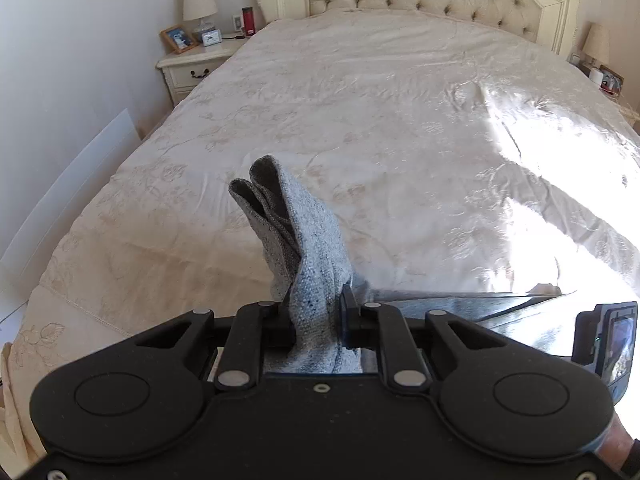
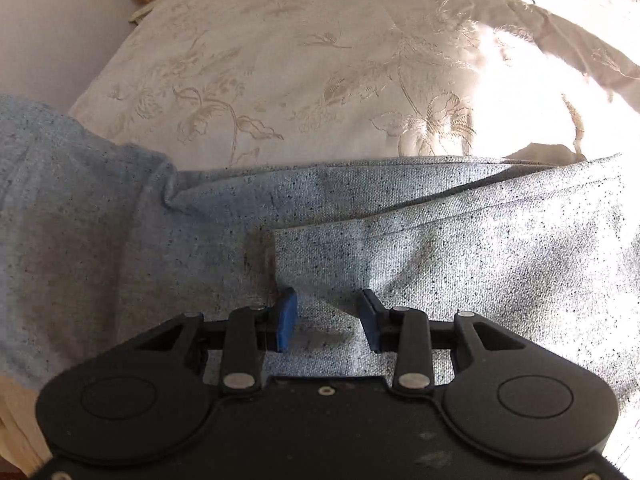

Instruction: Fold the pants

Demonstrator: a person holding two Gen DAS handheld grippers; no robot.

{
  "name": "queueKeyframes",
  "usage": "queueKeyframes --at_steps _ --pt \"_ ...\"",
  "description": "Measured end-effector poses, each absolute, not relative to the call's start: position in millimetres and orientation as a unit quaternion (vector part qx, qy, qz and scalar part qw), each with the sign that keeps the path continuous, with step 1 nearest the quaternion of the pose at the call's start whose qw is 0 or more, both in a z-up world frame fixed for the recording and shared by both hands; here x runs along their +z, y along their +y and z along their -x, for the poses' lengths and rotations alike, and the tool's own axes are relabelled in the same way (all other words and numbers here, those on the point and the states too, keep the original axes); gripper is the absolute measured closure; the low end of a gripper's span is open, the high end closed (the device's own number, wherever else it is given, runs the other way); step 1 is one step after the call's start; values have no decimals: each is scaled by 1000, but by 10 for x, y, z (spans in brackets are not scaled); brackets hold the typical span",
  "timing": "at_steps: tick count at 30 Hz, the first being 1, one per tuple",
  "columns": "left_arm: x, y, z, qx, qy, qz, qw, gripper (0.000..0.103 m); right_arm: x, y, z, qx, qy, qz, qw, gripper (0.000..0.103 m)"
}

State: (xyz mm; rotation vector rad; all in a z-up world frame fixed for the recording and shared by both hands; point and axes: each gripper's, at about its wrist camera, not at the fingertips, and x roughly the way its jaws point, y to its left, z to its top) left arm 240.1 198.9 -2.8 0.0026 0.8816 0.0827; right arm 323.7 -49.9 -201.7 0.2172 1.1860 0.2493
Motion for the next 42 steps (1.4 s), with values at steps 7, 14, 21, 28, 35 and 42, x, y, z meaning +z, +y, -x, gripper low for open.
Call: queueKeyframes --at_steps 7,14,21,28,35,42 --pt "74 986 -2456 -17 414 0 910 81 -1817 -1229 -3160 135 542 -162 813 66" --pt "-691 -194 -2707 -90 481 -20 872 81 -1918 -2054 -3104 114 555 -203 798 65" --pt "-752 -443 -2743 -100 489 -23 866 79 -2026 -2572 -3012 98 565 -212 791 68" --pt "-726 313 -2694 -4 477 -79 875 79 -1961 -2710 -2990 115 562 -217 790 67" --pt "-1323 965 -2742 42 562 -45 825 80 -1775 -2815 -2974 113 544 -208 805 64" --pt "-1786 531 -2773 -25 593 -79 801 95 -1523 -2783 -3001 88 504 -212 833 64"
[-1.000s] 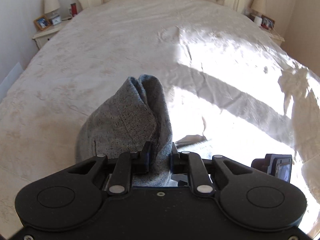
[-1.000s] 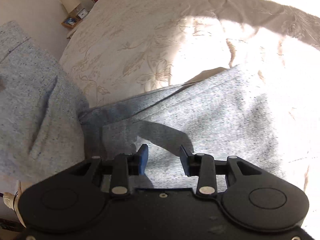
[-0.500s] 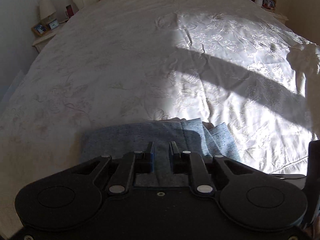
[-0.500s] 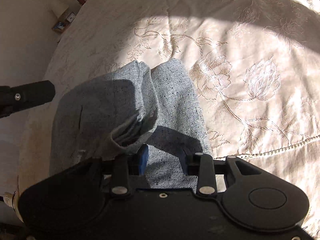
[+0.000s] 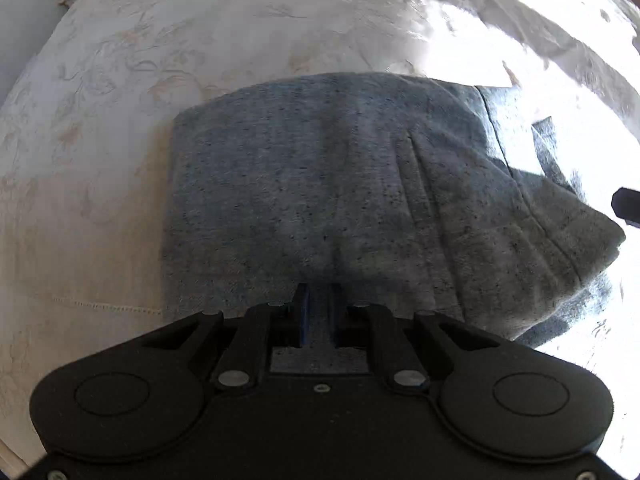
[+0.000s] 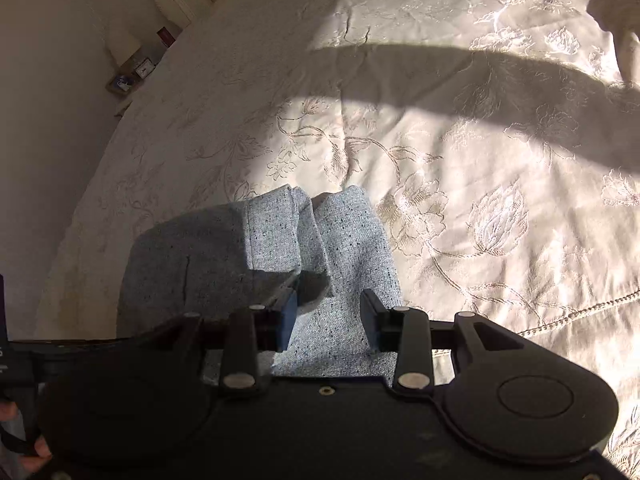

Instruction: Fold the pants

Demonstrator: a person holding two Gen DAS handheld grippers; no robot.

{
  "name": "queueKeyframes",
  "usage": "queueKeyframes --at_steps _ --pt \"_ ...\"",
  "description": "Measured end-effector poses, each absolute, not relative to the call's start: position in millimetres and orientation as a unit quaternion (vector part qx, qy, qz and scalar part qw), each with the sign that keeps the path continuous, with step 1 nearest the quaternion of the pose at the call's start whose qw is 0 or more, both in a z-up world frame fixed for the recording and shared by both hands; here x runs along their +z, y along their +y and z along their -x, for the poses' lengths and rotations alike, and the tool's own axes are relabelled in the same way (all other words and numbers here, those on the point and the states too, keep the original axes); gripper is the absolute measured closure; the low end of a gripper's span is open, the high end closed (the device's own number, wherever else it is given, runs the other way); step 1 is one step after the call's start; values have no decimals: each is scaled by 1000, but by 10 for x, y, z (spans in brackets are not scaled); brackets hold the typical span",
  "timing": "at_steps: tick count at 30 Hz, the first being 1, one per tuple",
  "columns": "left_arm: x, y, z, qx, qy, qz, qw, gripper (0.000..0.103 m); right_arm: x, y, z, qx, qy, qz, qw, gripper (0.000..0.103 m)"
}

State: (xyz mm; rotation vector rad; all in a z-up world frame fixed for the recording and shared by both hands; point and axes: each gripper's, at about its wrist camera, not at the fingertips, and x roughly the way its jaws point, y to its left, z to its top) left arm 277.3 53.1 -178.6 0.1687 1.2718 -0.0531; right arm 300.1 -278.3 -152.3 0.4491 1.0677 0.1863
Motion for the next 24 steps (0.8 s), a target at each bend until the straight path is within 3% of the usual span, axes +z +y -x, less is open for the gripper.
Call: queueKeyframes --at_steps 5,8,15,21,22,24 --pt "-1708 338 -2730 -53 573 -135 807 95 -1495 -2693 -3134 97 510 -229 824 64" --pt "-1488 519 -2634 -66 561 -100 819 77 -1570 -2570 -3259 93 529 -226 813 64" --pt "-1165 999 -2470 -21 526 -69 847 78 -1784 -2359 -3309 79 575 -162 798 64" --pt "-1288 1418 -2545 38 545 -35 837 78 -1782 -2405 -3266 103 561 -199 797 63" --pt "-1306 1465 -2540 45 548 -29 835 78 -1775 -2394 -3256 108 562 -200 795 67" --pt "-1311 1565 -2472 52 554 -18 831 78 -1733 -2338 -3216 120 546 -178 810 92"
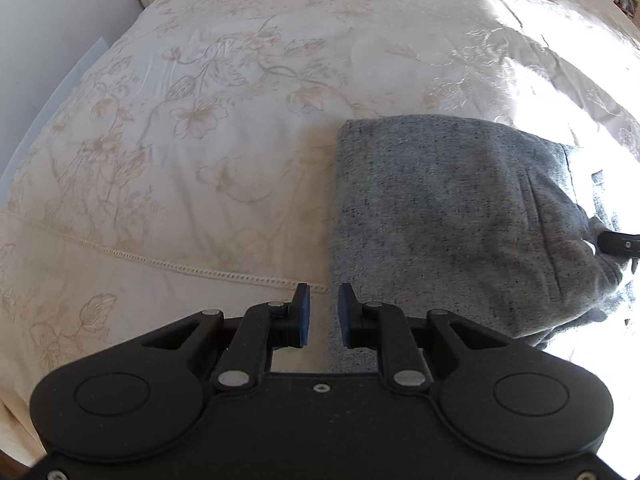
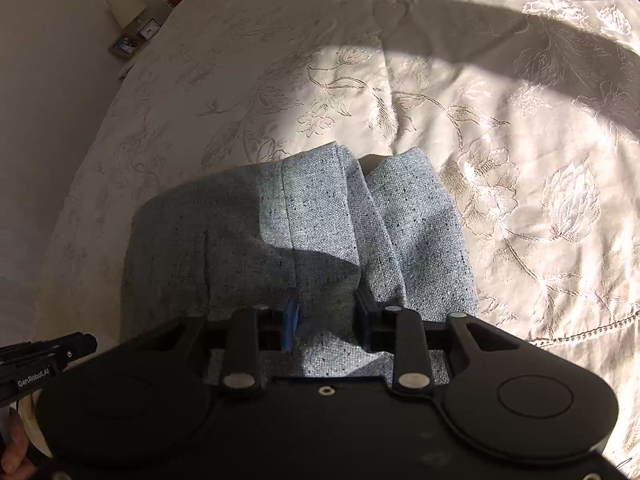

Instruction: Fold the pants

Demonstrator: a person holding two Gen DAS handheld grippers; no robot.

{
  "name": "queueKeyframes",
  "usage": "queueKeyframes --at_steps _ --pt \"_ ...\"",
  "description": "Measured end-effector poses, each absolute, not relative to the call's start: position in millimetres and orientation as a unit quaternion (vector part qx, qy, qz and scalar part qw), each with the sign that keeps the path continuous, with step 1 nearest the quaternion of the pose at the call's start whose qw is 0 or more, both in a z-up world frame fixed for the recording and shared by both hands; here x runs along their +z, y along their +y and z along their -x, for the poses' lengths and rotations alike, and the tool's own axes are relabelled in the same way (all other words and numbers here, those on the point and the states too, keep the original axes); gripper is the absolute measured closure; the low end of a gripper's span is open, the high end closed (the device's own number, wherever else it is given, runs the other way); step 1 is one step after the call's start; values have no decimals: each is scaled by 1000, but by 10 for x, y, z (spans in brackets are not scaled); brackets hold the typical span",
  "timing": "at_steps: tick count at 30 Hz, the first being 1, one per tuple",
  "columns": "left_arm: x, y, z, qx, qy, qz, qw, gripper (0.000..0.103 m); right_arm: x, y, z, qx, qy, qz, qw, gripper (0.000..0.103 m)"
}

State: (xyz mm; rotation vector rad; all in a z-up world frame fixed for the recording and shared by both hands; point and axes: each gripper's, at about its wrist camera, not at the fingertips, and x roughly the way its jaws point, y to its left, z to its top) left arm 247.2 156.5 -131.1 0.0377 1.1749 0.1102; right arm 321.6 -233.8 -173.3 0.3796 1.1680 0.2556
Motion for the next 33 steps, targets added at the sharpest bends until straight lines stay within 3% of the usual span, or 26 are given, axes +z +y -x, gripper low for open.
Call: queueKeyframes --at_steps 1,10,15,18,20,33 --pt "-1309 1598 -2457 54 555 -14 830 78 -1704 -2298 -3189 122 540 -158 817 98" --pt "-1241 1605 -2435 38 546 -10 837 78 -1449 -2504 -3001 92 523 -128 838 100" --pt "-1241 1524 -2493 25 544 -21 839 78 -1595 -2653 -2954 71 540 -131 829 101" --pt "-1212 1484 -2517 10 539 -21 842 78 -1530 -2687 -2929 74 518 -167 836 88" --pt "-1205 1445 -2537 6 537 -28 843 78 -1474 -2694 -2944 78 501 -186 842 64" --pt "-1226 1509 -2513 27 549 -23 835 78 -1944 -2591 -3335 96 570 -217 786 61"
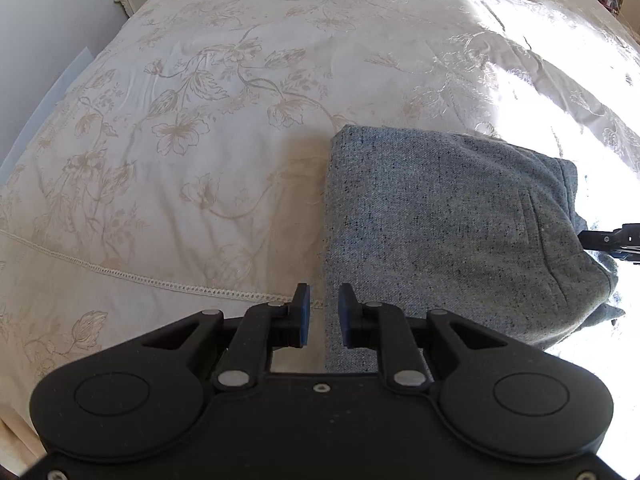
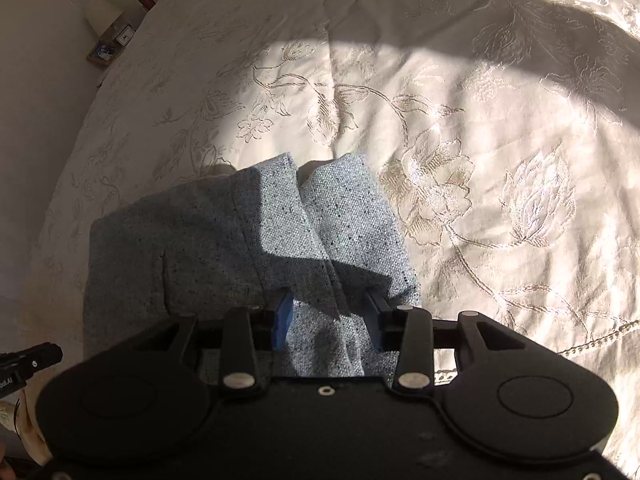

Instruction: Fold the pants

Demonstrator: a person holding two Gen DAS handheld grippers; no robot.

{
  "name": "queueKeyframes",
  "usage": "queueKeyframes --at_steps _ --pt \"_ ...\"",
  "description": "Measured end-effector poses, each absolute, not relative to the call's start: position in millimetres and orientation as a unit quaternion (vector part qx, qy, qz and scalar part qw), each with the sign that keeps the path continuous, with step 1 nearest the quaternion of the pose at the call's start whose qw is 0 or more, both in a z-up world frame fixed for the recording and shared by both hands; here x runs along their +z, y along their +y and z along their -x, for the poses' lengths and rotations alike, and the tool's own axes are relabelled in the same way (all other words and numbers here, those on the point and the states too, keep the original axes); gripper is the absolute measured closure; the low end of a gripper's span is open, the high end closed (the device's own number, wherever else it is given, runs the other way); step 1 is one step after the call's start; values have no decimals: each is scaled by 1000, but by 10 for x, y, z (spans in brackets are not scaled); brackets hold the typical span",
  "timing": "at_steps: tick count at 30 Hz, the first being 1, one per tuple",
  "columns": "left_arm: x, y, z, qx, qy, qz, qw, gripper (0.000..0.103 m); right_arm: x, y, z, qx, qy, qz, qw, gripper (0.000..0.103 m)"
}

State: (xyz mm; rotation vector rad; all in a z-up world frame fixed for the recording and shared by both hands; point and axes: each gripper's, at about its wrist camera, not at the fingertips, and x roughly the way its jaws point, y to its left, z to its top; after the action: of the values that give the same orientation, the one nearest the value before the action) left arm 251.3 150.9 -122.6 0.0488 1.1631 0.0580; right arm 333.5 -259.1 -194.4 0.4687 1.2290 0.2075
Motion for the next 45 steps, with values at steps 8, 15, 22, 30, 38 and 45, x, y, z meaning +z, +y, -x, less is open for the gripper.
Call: queueKeyframes --at_steps 8,15,22,30,38,45 --pt "-1171 1457 -2587 17 547 -15 837 78 -1328 -2525 -3077 127 507 -145 840 100" --pt "-1519 1168 -2873 0 570 -22 822 75 -1520 -2503 -3145 104 537 -97 831 99" --pt "-1366 1112 -2928 17 548 -39 835 76 -1254 -2318 -3198 70 503 -56 860 84" --pt "-1607 1060 -3580 26 555 -52 830 75 -1162 -1895 -3464 126 461 2 879 75" --pt "-1940 826 -3569 1 559 -158 814 81 -1638 -1715 -3721 106 496 33 861 74" --pt "-1541 1138 -3118 4 546 -99 832 73 -1400 -1890 -3491 125 462 45 877 68"
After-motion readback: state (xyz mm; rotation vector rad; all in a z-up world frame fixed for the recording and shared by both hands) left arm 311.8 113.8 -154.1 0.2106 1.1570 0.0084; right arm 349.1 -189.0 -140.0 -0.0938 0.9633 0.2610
